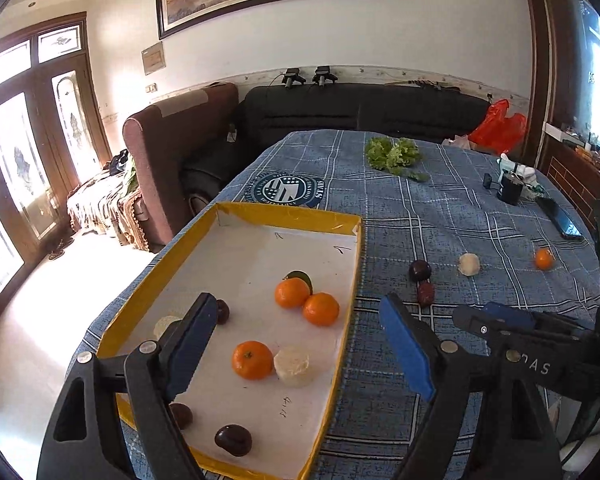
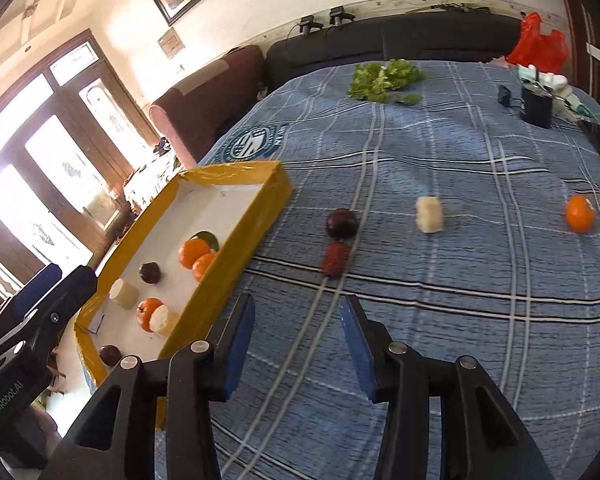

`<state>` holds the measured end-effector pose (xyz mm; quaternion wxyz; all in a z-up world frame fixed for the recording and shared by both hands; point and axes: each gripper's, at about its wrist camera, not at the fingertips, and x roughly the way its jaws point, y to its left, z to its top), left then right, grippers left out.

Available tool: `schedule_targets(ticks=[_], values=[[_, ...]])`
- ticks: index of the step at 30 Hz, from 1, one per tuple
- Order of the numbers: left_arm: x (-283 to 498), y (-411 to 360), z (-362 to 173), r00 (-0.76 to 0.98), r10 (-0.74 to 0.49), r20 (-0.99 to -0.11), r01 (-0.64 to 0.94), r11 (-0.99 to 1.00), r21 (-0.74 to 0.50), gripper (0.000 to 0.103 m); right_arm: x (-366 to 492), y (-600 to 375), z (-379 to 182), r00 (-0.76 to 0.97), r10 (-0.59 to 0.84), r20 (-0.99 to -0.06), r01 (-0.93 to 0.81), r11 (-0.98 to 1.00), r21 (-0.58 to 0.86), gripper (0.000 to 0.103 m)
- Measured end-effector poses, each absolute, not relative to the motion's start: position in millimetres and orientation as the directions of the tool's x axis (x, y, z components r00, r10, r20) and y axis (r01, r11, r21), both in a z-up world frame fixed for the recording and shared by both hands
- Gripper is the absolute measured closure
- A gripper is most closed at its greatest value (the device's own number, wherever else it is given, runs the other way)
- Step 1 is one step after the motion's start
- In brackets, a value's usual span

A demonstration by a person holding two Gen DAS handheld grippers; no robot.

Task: Organize fruits
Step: 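Withdraw both open tools from the tray toward the remaining fruits, then grasp a red date with the left tool while the right tool grasps a cream cylinder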

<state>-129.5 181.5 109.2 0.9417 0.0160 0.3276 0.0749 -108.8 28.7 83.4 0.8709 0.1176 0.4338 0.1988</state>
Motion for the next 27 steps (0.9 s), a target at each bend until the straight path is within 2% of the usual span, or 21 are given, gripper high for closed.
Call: schedule_targets(ticks=[4, 10, 16, 22, 23, 25, 27], values=[[-122, 174, 104, 0.759, 0.094, -0.645, -0.082, 0.995, 0.048, 0.021, -103, -6, 80, 0.564, 0.414, -0.714, -0.181, 0.906, 0.383, 0.050], [-110, 186, 90, 0.724, 0.017, -0.690, -0.089, 0.994, -0.069, 0.021, -90, -57, 74, 0.597, 0.329, -0.732, -0.072, 0.930, 0.360, 0.049], [-107, 172, 83, 0.715, -0.047, -0.697, -0.027, 0.995, -0.095, 0.021, -57, -51, 62, 0.585, 0.339, -0.737, -0.061, 0.924, 0.377, 0.049], [-100, 144, 76, 0.695, -0.162, -0.700, 0.111, 0.987, -0.118, 0.021, -16, -23, 51, 0.582, 0.273, -0.766, -0.068, 0.955, 0.289, 0.049], [-98, 140, 73, 0.685, -0.180, -0.706, 0.130, 0.984, -0.125, 0.023, -12, -19, 48, 0.579, 0.265, -0.772, -0.070, 0.959, 0.276, 0.049], [-90, 131, 68, 0.664, -0.206, -0.718, 0.158, 0.978, -0.135, 0.035, -6, -16, 43, 0.574, 0.256, -0.778, -0.071, 0.962, 0.265, 0.049], [-80, 124, 62, 0.648, -0.212, -0.732, 0.174, 0.976, -0.130, 0.040, -4, -16, 39, 0.578, 0.253, -0.776, -0.080, 0.964, 0.254, 0.056]])
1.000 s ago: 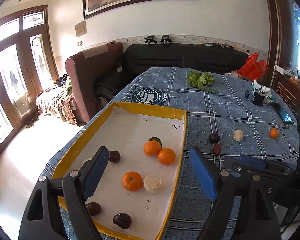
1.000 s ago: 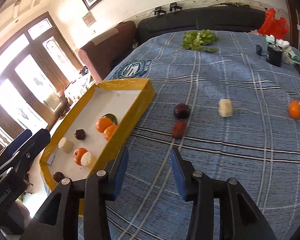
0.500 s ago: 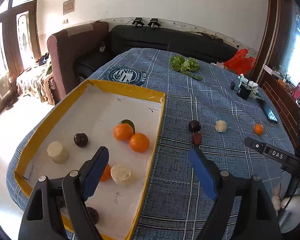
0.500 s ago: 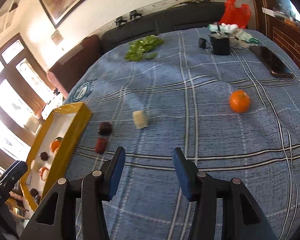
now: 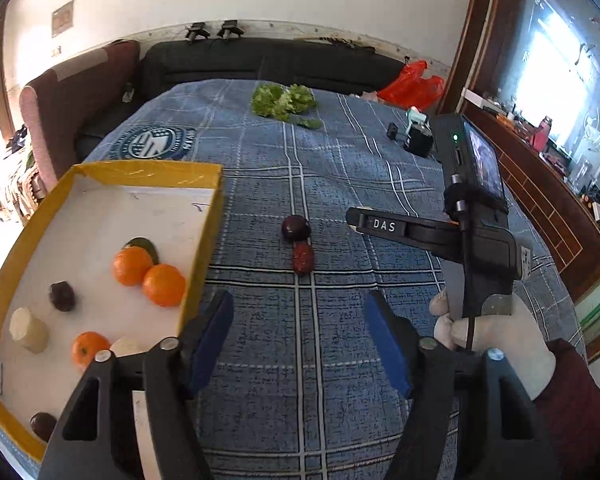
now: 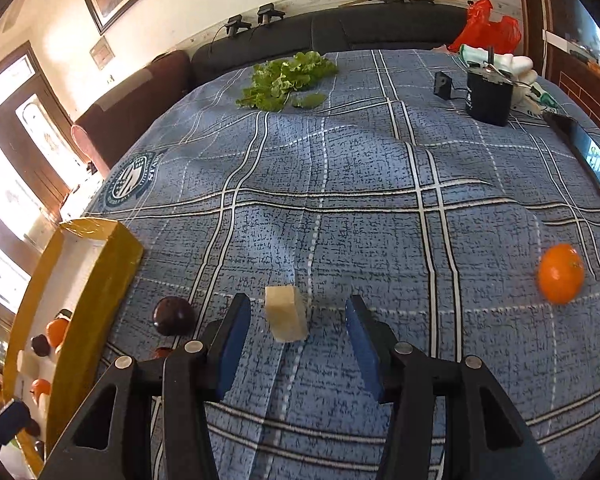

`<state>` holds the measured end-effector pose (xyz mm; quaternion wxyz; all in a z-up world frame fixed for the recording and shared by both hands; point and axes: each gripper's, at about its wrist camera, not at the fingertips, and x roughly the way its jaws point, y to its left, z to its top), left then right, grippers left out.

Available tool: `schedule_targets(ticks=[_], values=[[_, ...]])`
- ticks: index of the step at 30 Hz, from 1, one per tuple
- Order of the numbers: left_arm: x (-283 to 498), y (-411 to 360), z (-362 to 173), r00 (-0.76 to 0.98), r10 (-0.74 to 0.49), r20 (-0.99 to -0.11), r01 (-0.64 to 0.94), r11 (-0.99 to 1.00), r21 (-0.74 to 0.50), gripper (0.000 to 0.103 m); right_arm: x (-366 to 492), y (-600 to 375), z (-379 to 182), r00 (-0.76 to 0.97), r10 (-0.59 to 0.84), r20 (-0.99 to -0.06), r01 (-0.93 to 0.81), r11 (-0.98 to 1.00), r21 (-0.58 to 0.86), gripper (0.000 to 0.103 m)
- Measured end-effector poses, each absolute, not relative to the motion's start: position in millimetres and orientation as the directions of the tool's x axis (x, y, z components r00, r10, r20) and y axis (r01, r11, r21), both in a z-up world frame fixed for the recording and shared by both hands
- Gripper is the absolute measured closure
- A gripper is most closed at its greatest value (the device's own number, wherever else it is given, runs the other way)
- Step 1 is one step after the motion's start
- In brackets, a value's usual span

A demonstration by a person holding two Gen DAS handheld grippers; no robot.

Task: Organize fruits
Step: 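Grasp a red date with the left tool while the right tool grasps a cream cylinder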

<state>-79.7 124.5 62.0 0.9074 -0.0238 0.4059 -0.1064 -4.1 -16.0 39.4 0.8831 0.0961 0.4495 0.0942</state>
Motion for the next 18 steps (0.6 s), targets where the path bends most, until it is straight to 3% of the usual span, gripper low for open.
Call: schedule_targets(ticks=[1, 2, 14, 17, 18], values=[[-75, 121, 59, 0.643, -0.208, -0.737, 0.177, 0.977, -0.121, 0.043, -4, -17, 38, 0.580, 0.253, -0.774, -0.086, 0.964, 0.251, 0.074], [-70, 119, 56, 0.638, -0.202, -0.743, 0.178, 0.977, -0.113, 0.045, -5, -19, 38, 0.585, 0.267, -0.766, -0.093, 0.960, 0.263, 0.079], [-8, 97, 25, 0.586, -0.160, -0.795, 0.179, 0.982, -0.066, 0.052, -15, -38, 52, 0.609, 0.361, -0.706, -0.120, 0.922, 0.368, 0.083], [2, 93, 15, 0.568, -0.148, -0.810, 0.180, 0.982, -0.053, 0.062, -14, -38, 53, 0.603, 0.378, -0.702, -0.129, 0.915, 0.382, 0.083], [5, 93, 13, 0.561, -0.147, -0.815, 0.182, 0.982, -0.052, 0.069, -14, -38, 54, 0.603, 0.382, -0.700, -0.131, 0.913, 0.386, 0.083]])
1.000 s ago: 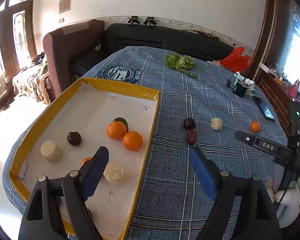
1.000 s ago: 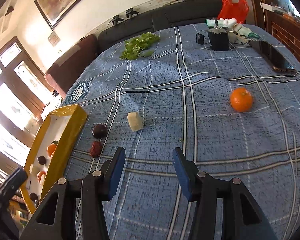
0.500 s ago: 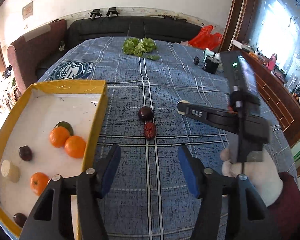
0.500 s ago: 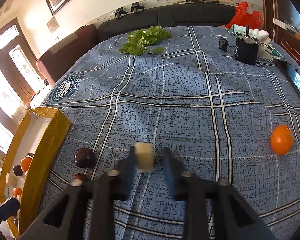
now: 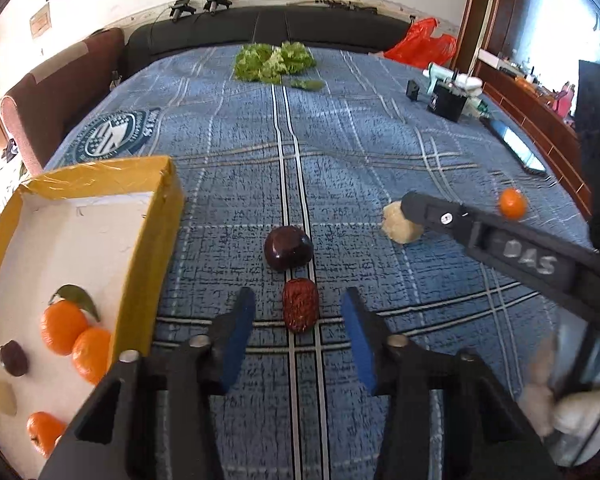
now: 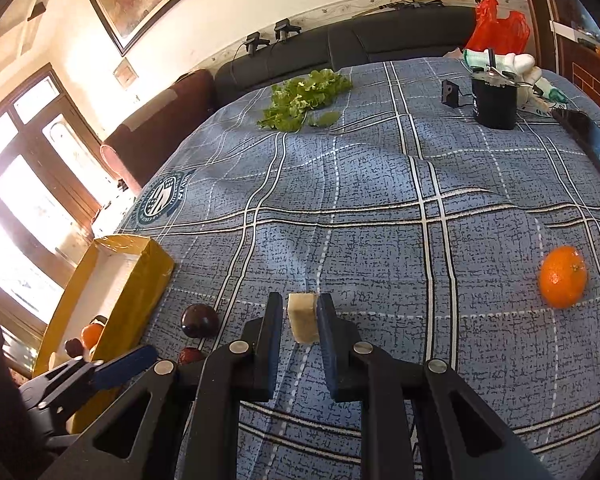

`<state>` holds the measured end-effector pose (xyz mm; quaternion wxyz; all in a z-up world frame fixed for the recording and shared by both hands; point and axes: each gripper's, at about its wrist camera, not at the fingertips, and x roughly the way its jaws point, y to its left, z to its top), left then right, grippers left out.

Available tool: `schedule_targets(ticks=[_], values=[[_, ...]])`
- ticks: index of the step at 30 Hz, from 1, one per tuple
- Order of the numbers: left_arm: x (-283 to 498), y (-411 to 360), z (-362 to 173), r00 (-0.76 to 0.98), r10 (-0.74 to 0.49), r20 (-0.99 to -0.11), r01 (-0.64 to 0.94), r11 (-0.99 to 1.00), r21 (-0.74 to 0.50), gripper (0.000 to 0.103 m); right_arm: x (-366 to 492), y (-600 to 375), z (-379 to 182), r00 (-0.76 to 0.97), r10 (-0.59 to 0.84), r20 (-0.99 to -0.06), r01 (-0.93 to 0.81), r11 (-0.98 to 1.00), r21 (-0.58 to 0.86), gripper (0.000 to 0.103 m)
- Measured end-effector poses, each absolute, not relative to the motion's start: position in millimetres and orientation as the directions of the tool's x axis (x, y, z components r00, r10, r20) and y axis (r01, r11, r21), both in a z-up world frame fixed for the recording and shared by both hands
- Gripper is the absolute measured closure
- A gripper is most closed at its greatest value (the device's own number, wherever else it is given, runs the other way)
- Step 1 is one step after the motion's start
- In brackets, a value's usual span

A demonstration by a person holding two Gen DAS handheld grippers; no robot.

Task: Organize fruits
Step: 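Grasp a red date with the left tool while the right tool grasps a cream cylinder, then lower the red date into the tray and open the left tool while the right tool carries the cylinder over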

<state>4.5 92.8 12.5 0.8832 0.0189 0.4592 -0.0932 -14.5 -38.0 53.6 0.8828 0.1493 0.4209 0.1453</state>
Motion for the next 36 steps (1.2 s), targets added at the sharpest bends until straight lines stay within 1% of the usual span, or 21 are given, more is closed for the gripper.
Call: schedule_targets(ticks=[1, 2, 3, 5, 9, 13, 17, 21, 25, 27, 28, 30, 31, 32, 33, 35, 36], values=[[6, 91, 10, 0.553, -0.146, -0.820, 0.185, 0.981, -0.049, 0.078, -15, -38, 54, 0.604, 0.384, -0.698, -0.132, 0.912, 0.388, 0.083], [7, 89, 6, 0.546, -0.143, -0.825, 0.189, 0.981, -0.045, 0.083, -15, -38, 55, 0.605, 0.385, -0.697, -0.133, 0.912, 0.388, 0.083], [7, 86, 4, 0.552, -0.135, -0.823, 0.194, 0.981, -0.030, 0.084, -15, -38, 55, 0.605, 0.386, -0.696, -0.135, 0.912, 0.388, 0.083], [4, 84, 3, 0.559, -0.134, -0.818, 0.202, 0.979, -0.022, 0.084, -15, -38, 55, 0.606, 0.386, -0.696, -0.136, 0.912, 0.387, 0.083], [1, 91, 9, 0.567, -0.145, -0.811, 0.172, 0.984, -0.055, 0.084, -16, -38, 56, 0.608, 0.394, -0.689, -0.141, 0.908, 0.394, 0.084], [-16, 114, 35, 0.608, -0.157, -0.778, 0.122, 0.987, -0.103, 0.084, -19, -38, 60, 0.606, 0.439, -0.663, -0.168, 0.886, 0.433, 0.084], [-40, 150, 61, 0.654, -0.139, -0.743, 0.055, 0.989, -0.136, 0.084, -23, -37, 66, 0.596, 0.510, -0.620, -0.207, 0.844, 0.496, 0.085], [-67, 199, 80, 0.689, -0.085, -0.720, -0.045, 0.986, -0.160, 0.083, -26, -33, 72, 0.558, 0.609, -0.563, -0.247, 0.770, 0.588, 0.085], [-92, 242, 86, 0.697, -0.017, -0.717, -0.142, 0.977, -0.161, 0.083, -31, -22, 76, 0.496, 0.709, -0.502, -0.264, 0.674, 0.690, 0.085], [-100, 261, 87, 0.697, 0.010, -0.717, -0.178, 0.971, -0.160, 0.083, -35, -15, 79, 0.491, 0.711, -0.503, -0.265, 0.672, 0.692, 0.085], [-104, 270, 87, 0.696, 0.022, -0.718, -0.196, 0.967, -0.160, 0.083, -36, -12, 82, 0.513, 0.678, -0.526, -0.259, 0.706, 0.659, 0.085], [-110, 283, 83, 0.693, 0.034, -0.720, -0.219, 0.962, -0.164, 0.083, -32, -10, 84, 0.570, 0.544, -0.616, -0.203, 0.820, 0.535, 0.085], [-113, 288, 81, 0.690, 0.046, -0.722, -0.232, 0.959, -0.161, 0.083, -28, -7, 83, 0.587, 0.458, -0.668, -0.177, 0.878, 0.446, 0.081], [-115, 293, 79, 0.688, 0.054, -0.724, -0.244, 0.957, -0.160, 0.083, -24, -6, 80, 0.605, 0.375, -0.702, -0.149, 0.920, 0.364, 0.075], [-117, 297, 76, 0.686, 0.057, -0.725, -0.250, 0.955, -0.162, 0.083, -21, -6, 76, 0.623, 0.302, -0.721, -0.121, 0.949, 0.293, 0.072], [-120, 304, 70, 0.678, 0.070, -0.732, -0.264, 0.952, -0.154, 0.083, -13, -3, 66, 0.612, 0.237, -0.754, -0.105, 0.970, 0.219, 0.064], [-120, 306, 67, 0.671, 0.075, -0.738, -0.273, 0.950, -0.151, 0.083, -9, -1, 59, 0.597, 0.215, -0.773, -0.101, 0.976, 0.194, 0.063]])
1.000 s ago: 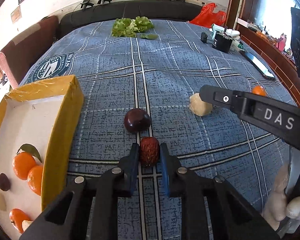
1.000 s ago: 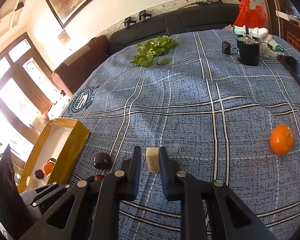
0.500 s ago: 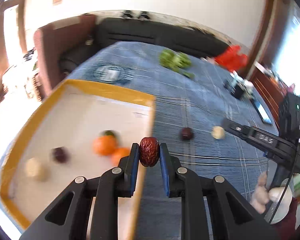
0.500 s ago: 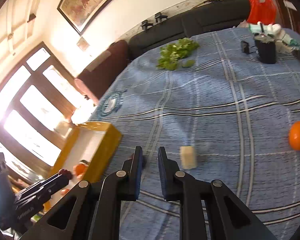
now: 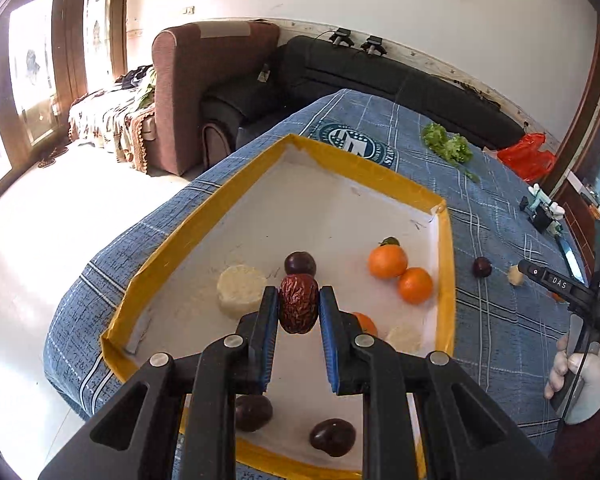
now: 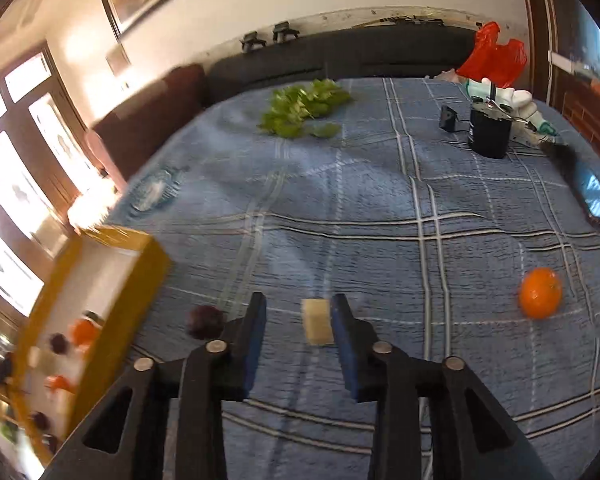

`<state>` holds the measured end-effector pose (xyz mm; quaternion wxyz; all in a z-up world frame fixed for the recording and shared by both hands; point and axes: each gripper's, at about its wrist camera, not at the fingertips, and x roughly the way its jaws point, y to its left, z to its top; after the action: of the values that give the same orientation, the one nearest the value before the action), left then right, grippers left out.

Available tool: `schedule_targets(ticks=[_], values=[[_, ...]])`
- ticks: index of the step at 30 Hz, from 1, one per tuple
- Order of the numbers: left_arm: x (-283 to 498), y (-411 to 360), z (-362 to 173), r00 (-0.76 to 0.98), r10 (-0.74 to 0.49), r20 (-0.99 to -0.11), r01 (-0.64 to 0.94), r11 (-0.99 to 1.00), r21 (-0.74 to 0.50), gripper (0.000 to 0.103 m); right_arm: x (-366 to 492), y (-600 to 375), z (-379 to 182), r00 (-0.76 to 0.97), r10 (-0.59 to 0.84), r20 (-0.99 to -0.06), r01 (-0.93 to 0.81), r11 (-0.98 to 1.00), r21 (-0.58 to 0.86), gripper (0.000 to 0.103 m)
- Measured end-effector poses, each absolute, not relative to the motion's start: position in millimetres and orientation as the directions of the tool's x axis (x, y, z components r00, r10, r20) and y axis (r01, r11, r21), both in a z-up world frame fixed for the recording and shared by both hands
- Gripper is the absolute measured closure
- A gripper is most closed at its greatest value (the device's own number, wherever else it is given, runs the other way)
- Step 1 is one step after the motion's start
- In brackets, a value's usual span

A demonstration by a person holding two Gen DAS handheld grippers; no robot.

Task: Organize fruits
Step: 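Lower the red date into the tray and open the left tool while the right tool carries the cylinder over, then lower the cream cylinder into the tray and open the right tool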

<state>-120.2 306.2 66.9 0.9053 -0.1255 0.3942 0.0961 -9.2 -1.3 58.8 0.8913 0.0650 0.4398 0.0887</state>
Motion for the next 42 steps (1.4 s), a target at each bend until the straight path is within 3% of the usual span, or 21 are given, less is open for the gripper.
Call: schedule_targets(ticks=[3, 4, 5, 12, 14, 16, 24, 31, 38, 40, 42], values=[[-121, 313, 58, 0.651, 0.079, -0.755, -0.291, 0.944, -0.153, 0.083, -3, 0, 42, 0.567, 0.204, -0.798, -0.093, 0.978, 0.185, 0.065], [-120, 314, 55, 0.645, 0.080, -0.760, -0.295, 0.943, -0.151, 0.083, -3, -4, 40, 0.564, 0.215, -0.797, -0.092, 0.976, 0.198, 0.080], [-120, 315, 53, 0.641, 0.081, -0.764, -0.298, 0.943, -0.151, 0.083, -4, -6, 40, 0.565, 0.224, -0.794, -0.087, 0.973, 0.213, 0.086], [-118, 321, 43, 0.621, 0.058, -0.782, -0.318, 0.930, -0.183, 0.081, -26, 0, 75, 0.577, 0.351, -0.738, -0.159, 0.934, 0.320, 0.085], [-119, 323, 43, 0.626, 0.047, -0.779, -0.318, 0.927, -0.200, 0.073, -35, 17, 88, 0.554, 0.422, -0.718, -0.220, 0.906, 0.362, 0.085], [-123, 325, 47, 0.638, 0.046, -0.769, -0.325, 0.921, -0.215, 0.058, -48, 44, 100, 0.508, 0.500, -0.702, -0.303, 0.866, 0.398, 0.085], [-141, 336, 65, 0.677, 0.103, -0.729, -0.364, 0.907, -0.210, 0.042, -108, 157, 97, 0.305, 0.624, -0.719, -0.560, 0.728, 0.395, 0.085], [-151, 343, 73, 0.669, 0.214, -0.712, -0.435, 0.889, -0.142, 0.030, -141, 202, 80, 0.268, 0.581, -0.769, -0.644, 0.702, 0.305, 0.084], [-159, 349, 76, 0.660, 0.235, -0.713, -0.457, 0.879, -0.133, 0.028, -129, 180, 98, 0.333, 0.606, -0.722, -0.619, 0.718, 0.317, 0.074], [-163, 348, 80, 0.667, 0.226, -0.710, -0.451, 0.881, -0.144, 0.028, -123, 166, 107, 0.427, 0.576, -0.697, -0.581, 0.765, 0.277, 0.071], [-172, 343, 91, 0.688, 0.204, -0.697, -0.433, 0.885, -0.169, 0.028, -118, 152, 116, 0.551, 0.499, -0.669, -0.526, 0.830, 0.186, 0.057]])
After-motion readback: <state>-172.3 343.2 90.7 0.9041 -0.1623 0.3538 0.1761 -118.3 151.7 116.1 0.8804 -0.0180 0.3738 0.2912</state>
